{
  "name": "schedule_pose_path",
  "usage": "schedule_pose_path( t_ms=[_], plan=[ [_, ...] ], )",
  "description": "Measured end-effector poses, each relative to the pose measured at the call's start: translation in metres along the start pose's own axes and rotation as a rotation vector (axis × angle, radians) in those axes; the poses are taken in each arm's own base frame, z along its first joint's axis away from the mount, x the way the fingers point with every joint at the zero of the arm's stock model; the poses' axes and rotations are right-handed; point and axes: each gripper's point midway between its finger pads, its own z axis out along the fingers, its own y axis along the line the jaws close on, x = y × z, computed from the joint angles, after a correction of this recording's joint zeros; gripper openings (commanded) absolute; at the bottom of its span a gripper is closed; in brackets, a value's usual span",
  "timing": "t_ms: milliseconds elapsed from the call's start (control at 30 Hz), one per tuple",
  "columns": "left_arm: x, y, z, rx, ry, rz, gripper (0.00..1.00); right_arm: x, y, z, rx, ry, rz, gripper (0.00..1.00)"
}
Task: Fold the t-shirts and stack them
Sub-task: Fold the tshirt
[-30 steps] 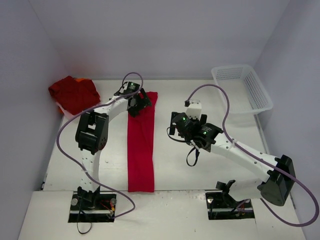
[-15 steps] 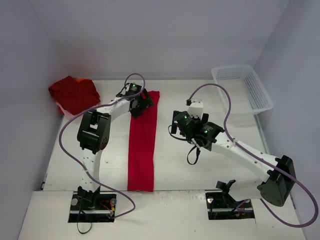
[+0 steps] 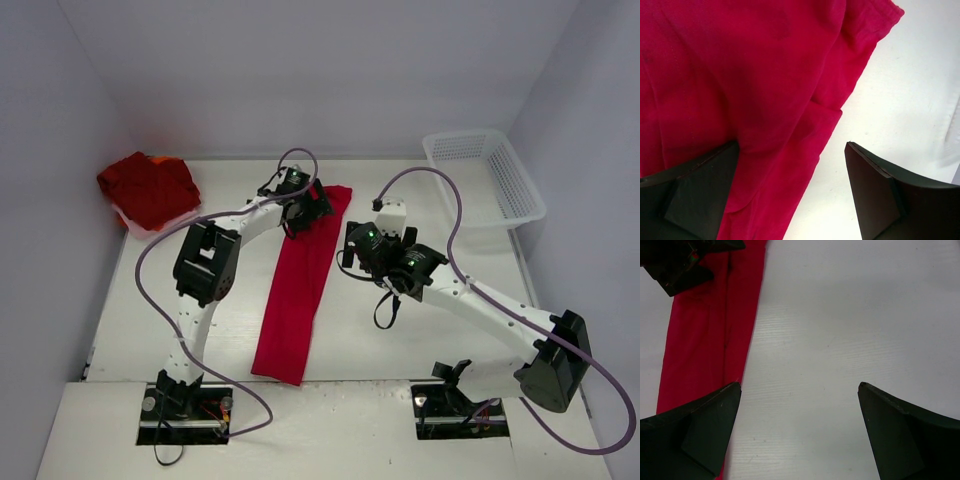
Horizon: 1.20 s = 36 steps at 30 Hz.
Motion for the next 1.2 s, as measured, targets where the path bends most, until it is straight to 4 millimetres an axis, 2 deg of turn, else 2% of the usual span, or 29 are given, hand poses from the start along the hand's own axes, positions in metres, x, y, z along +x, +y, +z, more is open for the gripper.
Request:
schedule_pose_path(
  t_ms=[233,600,900,1033,1133,1200],
  plan=[
    [-0.007,-0.007,0.007,0.003,0.006,-0.004,0.82,0.003,-0.003,0.002,0.010,0.006,-0.002,1.00],
    [-0.024,-0.005,0.013,0.011,-0.001,-0.040,0.82,0.015,-0.007,0.005,0.011,0.034,-0.015,1.00],
    [-0.056,0.016,0.012,0.004,-0.039,-0.086,0.82,0.016,-0.005,0.004,0.004,0.039,-0.007,1.00],
    [-0.058,0.026,0.002,-0.009,-0.056,-0.085,0.82,0.017,-0.004,0.004,-0.004,0.047,0.000,1.00],
    [-0.059,0.028,-0.018,-0.016,-0.069,-0.078,0.82,0.018,-0.003,0.004,-0.008,0.050,0.004,1.00],
    [-0.059,0.026,-0.038,-0.014,-0.085,-0.073,0.82,0.018,-0.003,0.004,-0.009,0.051,0.006,1.00]
  ],
)
